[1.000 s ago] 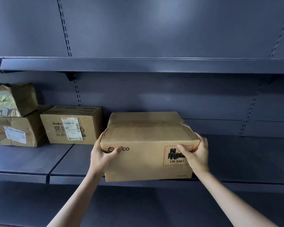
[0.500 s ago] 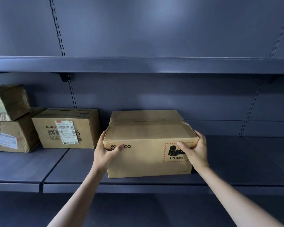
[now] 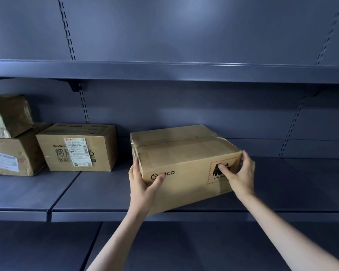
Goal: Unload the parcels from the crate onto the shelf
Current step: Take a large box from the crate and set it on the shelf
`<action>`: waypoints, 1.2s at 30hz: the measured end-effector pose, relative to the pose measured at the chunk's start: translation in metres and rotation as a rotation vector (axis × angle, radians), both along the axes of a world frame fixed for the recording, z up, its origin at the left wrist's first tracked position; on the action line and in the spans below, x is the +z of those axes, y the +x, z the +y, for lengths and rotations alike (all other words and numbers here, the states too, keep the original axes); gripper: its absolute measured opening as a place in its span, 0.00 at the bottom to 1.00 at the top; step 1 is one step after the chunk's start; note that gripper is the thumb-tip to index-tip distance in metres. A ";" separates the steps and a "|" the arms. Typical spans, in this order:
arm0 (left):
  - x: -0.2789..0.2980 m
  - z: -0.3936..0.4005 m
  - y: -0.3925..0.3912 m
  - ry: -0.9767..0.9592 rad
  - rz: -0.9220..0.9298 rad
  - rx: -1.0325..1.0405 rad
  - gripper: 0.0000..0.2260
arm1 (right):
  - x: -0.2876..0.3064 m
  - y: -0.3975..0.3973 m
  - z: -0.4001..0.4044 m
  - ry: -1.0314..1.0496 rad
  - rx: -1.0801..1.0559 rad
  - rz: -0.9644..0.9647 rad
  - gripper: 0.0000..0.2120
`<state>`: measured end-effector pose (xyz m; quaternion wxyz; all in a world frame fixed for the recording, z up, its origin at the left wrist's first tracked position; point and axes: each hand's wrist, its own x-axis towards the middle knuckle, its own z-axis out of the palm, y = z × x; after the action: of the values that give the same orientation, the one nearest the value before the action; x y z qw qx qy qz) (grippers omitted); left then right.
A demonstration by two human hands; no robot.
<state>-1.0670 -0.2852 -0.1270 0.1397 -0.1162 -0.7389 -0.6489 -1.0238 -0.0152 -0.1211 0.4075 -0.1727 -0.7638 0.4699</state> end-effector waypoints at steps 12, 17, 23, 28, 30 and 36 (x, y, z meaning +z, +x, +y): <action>-0.004 0.019 0.046 -0.163 0.091 -0.101 0.43 | 0.014 0.035 -0.064 0.208 0.122 -0.036 0.38; -0.005 0.022 0.055 -0.231 0.118 -0.107 0.44 | 0.010 0.041 -0.099 0.238 0.205 -0.012 0.36; -0.005 0.011 0.048 -0.253 0.117 -0.119 0.45 | 0.008 0.036 -0.103 0.222 0.152 0.010 0.31; -0.003 -0.011 0.040 -0.284 0.177 -0.244 0.42 | 0.006 0.032 -0.102 0.236 0.102 0.038 0.29; 0.000 -0.023 0.033 -0.271 0.182 -0.248 0.42 | 0.005 0.031 -0.101 0.232 0.103 0.042 0.29; 0.022 -0.044 -0.016 -0.213 0.130 -0.086 0.37 | 0.007 0.033 -0.101 0.231 0.109 0.051 0.27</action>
<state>-1.0833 -0.3289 -0.1046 0.1460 -0.2040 -0.7874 -0.5631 -0.9906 -0.1165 -0.1143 0.4179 -0.0708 -0.8105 0.4044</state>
